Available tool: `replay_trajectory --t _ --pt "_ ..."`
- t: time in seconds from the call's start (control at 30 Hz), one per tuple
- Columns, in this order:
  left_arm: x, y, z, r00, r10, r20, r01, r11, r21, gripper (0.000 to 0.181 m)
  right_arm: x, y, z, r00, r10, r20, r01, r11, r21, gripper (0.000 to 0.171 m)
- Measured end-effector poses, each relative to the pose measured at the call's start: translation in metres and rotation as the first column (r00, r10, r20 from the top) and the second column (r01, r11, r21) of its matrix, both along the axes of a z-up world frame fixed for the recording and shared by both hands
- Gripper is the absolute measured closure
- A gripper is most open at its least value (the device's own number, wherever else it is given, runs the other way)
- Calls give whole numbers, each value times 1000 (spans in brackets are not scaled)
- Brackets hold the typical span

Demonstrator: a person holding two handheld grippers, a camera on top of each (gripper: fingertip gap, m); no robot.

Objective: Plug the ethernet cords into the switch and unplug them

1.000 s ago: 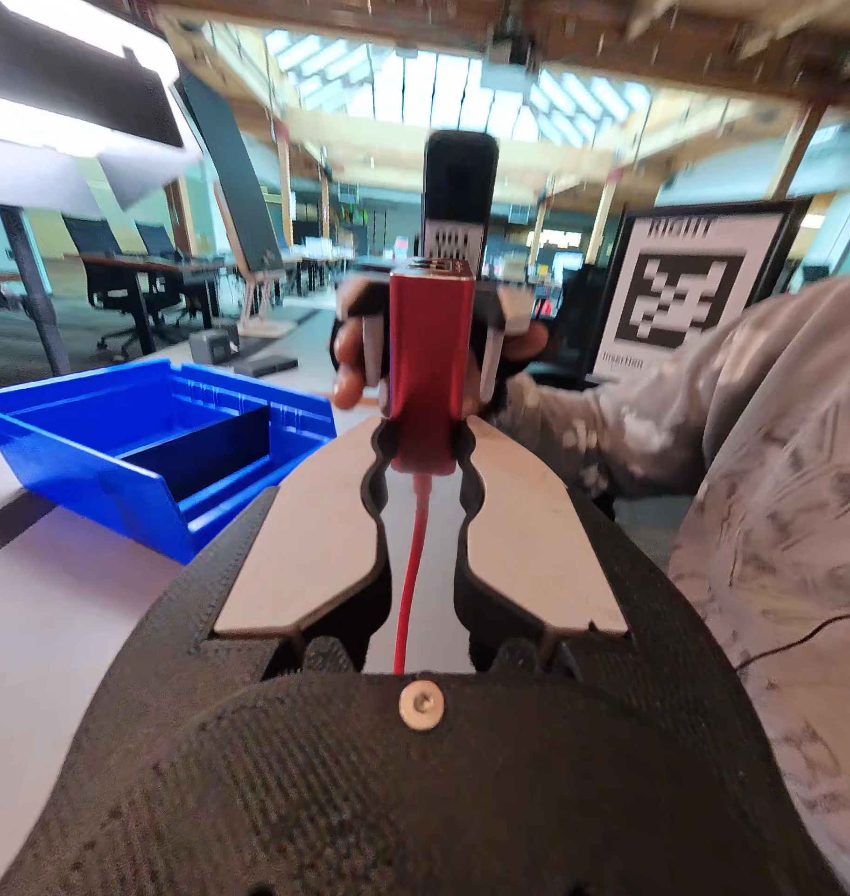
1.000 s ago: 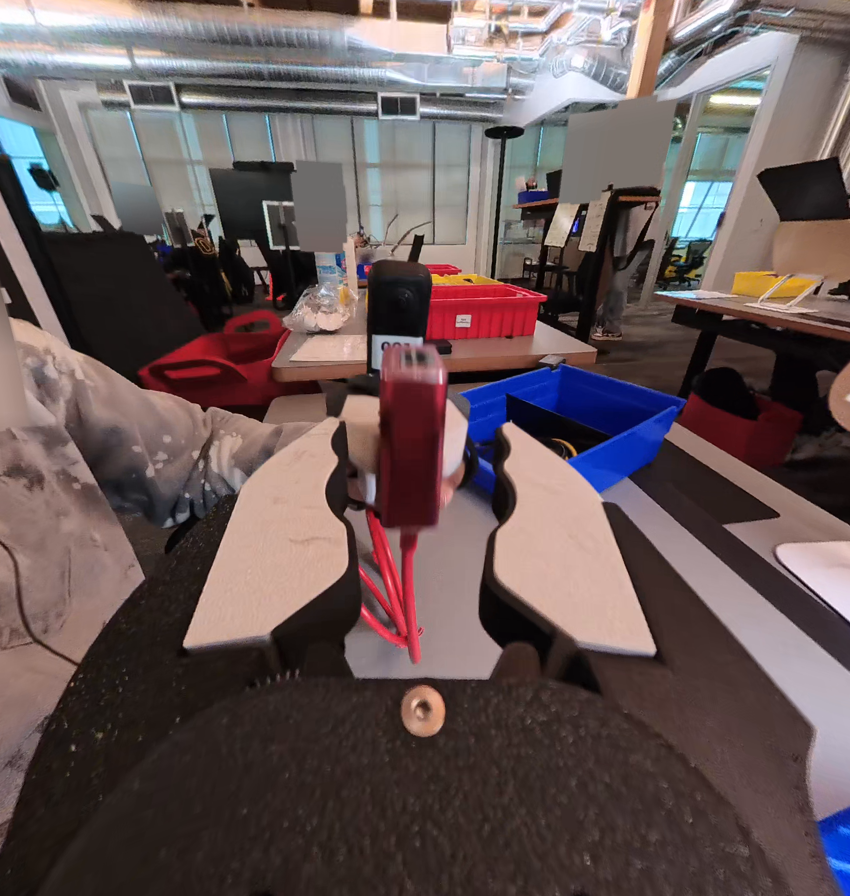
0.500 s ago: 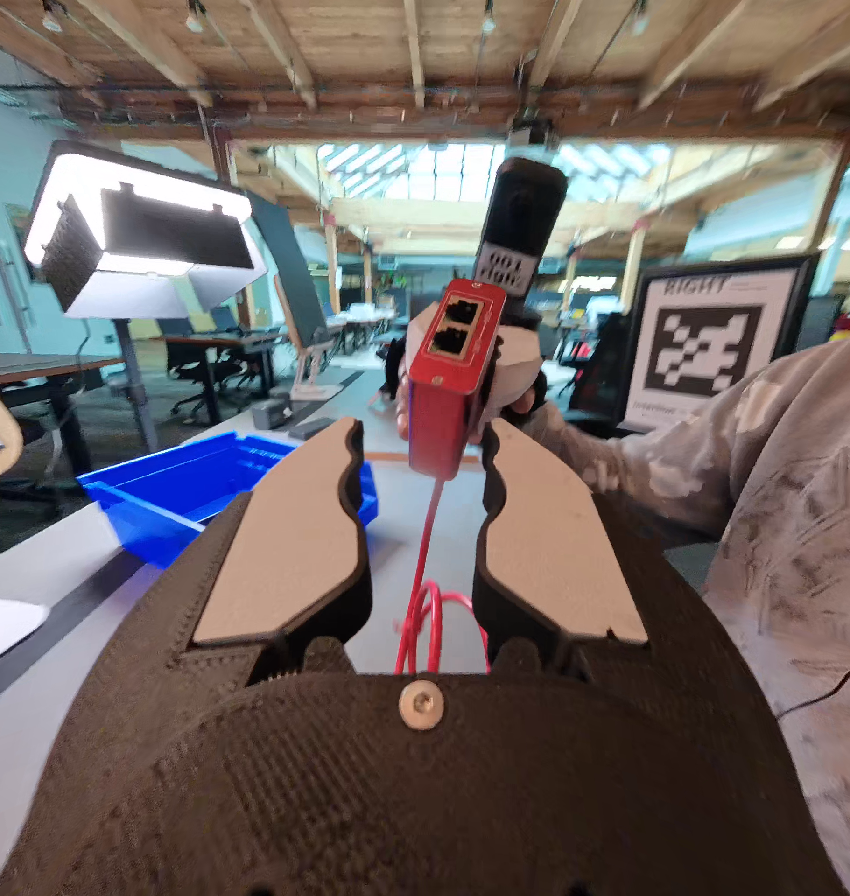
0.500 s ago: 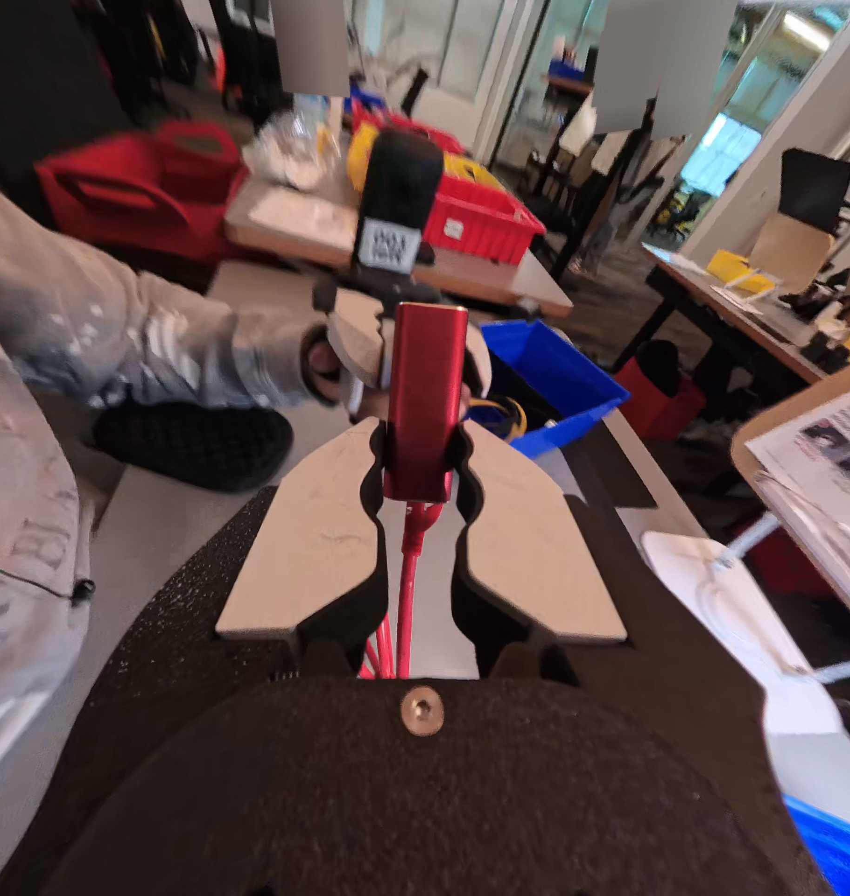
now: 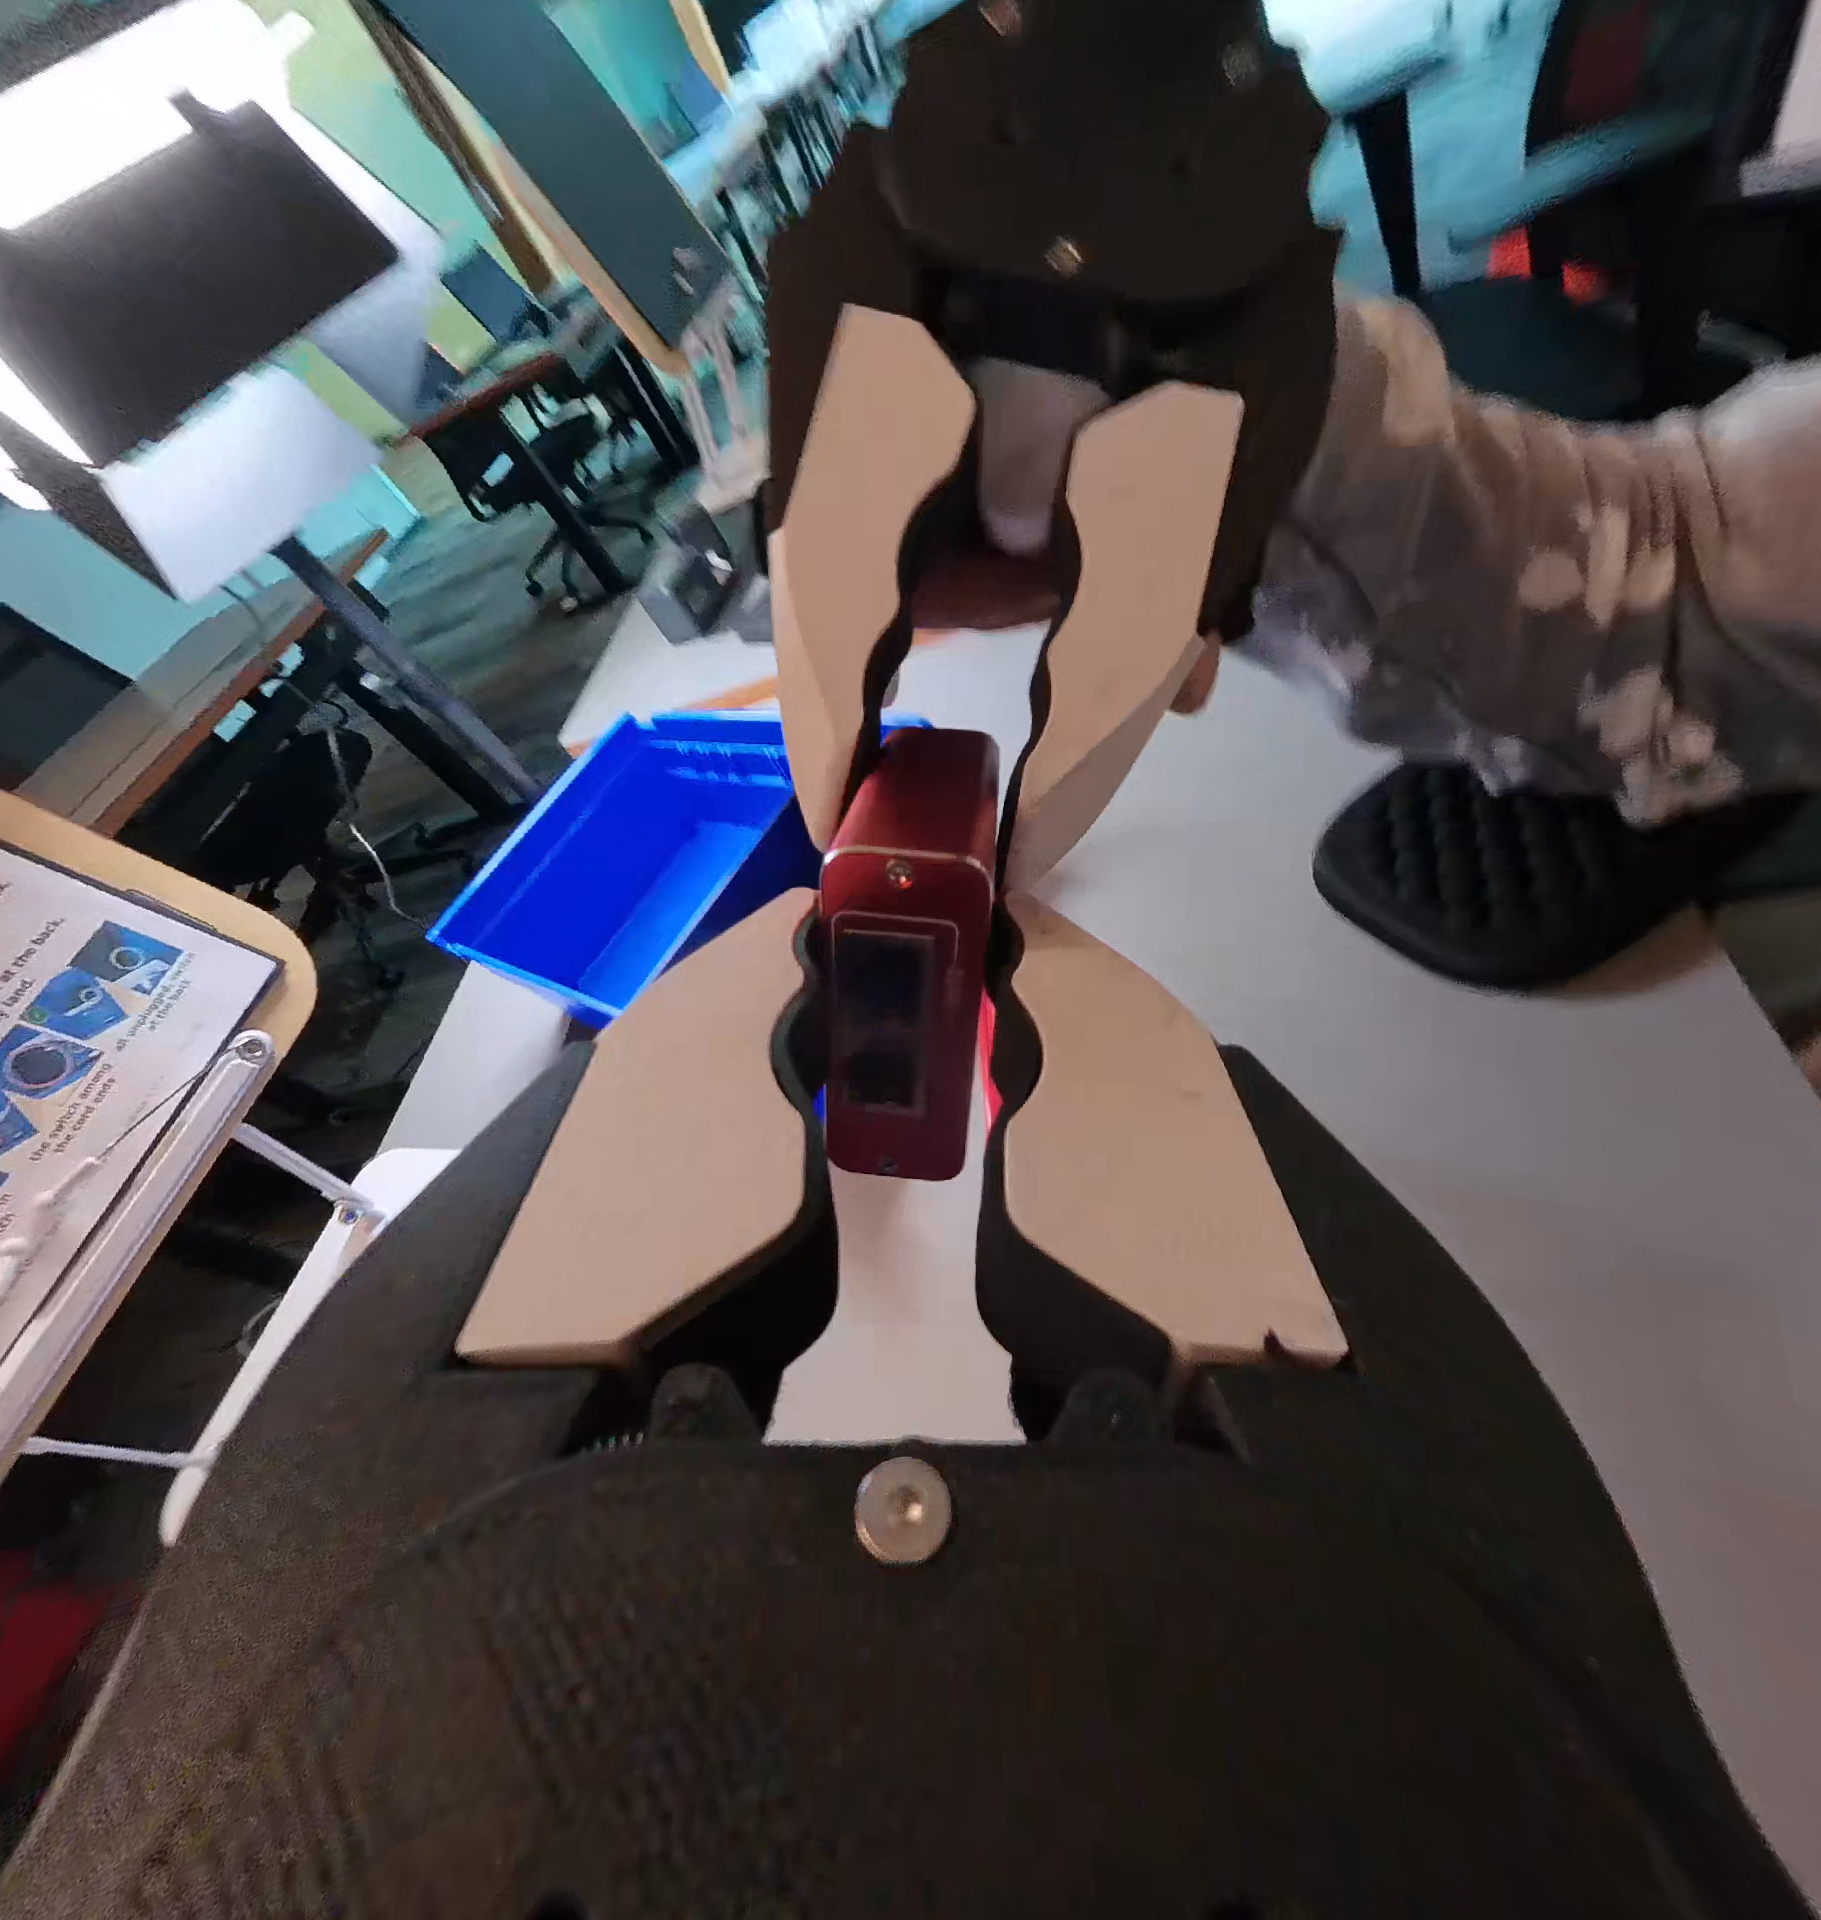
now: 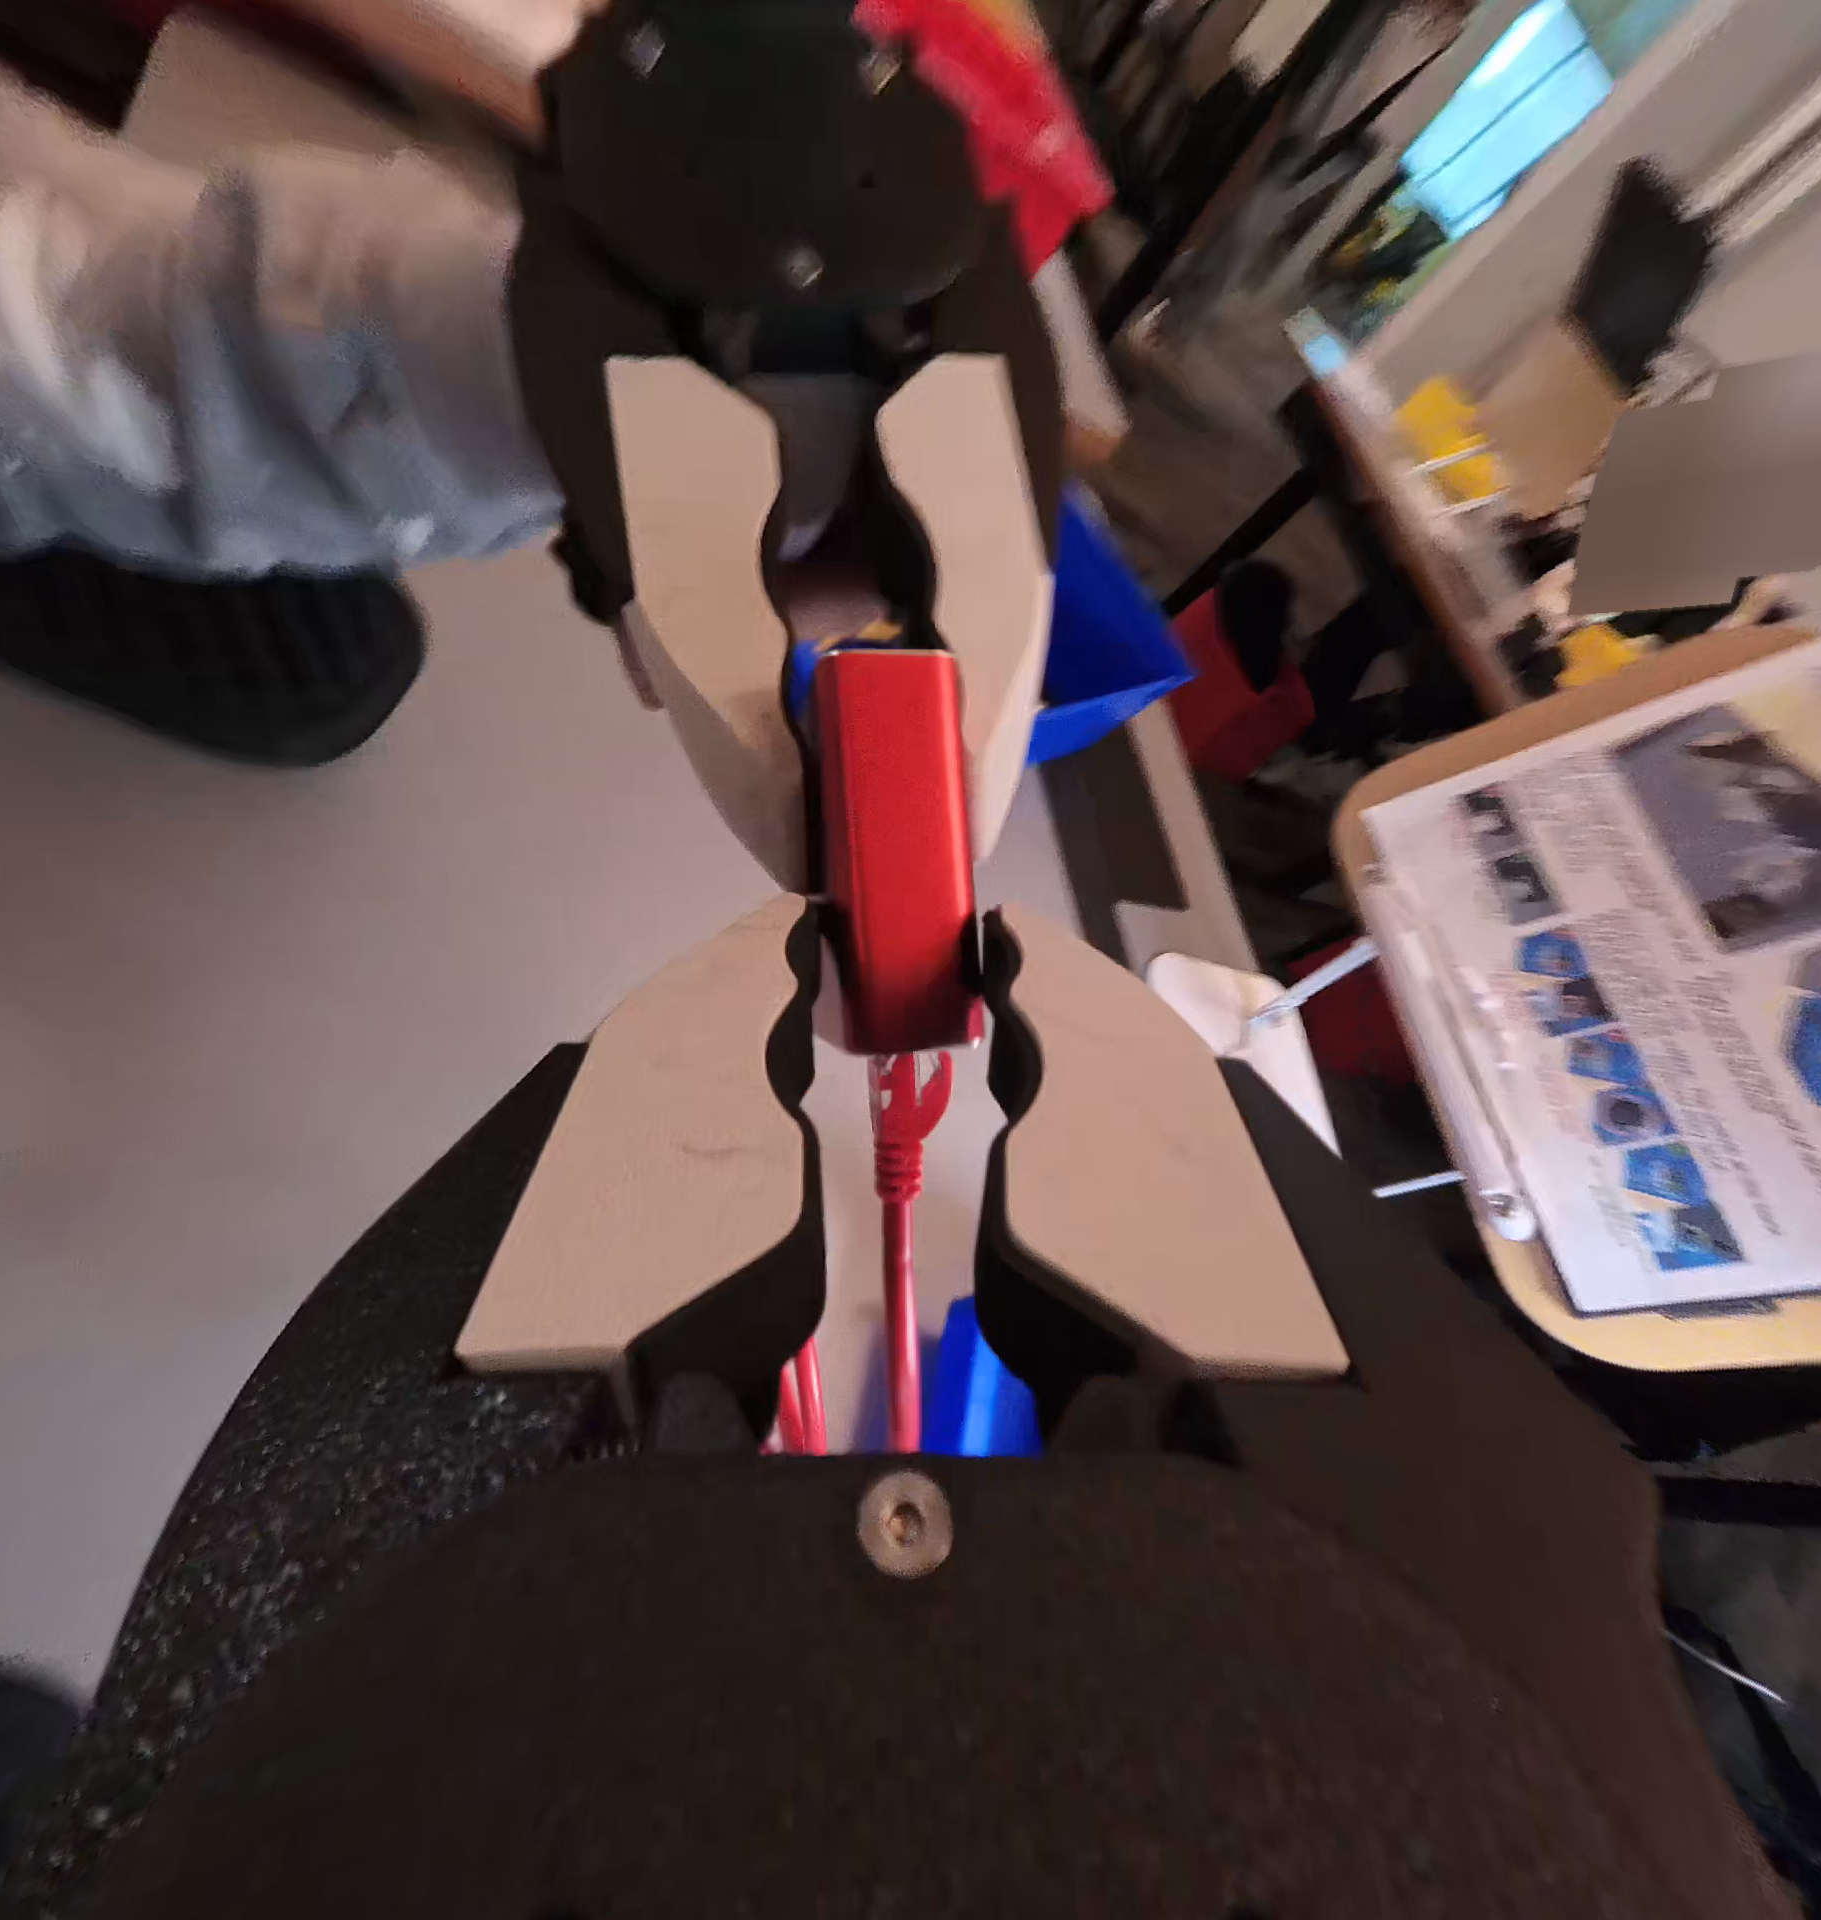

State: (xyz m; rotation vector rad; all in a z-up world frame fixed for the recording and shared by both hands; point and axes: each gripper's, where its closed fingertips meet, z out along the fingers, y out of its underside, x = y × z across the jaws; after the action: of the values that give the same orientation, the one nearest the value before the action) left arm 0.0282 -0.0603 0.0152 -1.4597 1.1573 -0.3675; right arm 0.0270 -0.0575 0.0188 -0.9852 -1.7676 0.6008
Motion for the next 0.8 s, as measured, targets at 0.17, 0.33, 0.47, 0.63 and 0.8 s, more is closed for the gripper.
replay_trajectory --t 0.17,0.33,0.47,0.63,0.8 --pt "-47 23 48 922 66 382 -56 998 -36 153 19 21 84 860 -89 -503 -20 978 -208 148" --pt "-104 29 65 724 90 684 -51 996 -76 153 -1 9 61 909 -45 -414 -107 936 -336 144" --pt "-113 29 68 626 74 776 -10 996 -87 154 -50 -4 23 936 -32 -350 -166 838 -520 136" --pt "-96 26 70 592 40 805 41 996 -79 154 -91 -8 -12 923 -107 -370 -203 682 -703 127" --pt "-69 15 72 577 -41 816 147 988 -55 154 -80 -5 12 848 -126 -515 -318 657 -684 122"
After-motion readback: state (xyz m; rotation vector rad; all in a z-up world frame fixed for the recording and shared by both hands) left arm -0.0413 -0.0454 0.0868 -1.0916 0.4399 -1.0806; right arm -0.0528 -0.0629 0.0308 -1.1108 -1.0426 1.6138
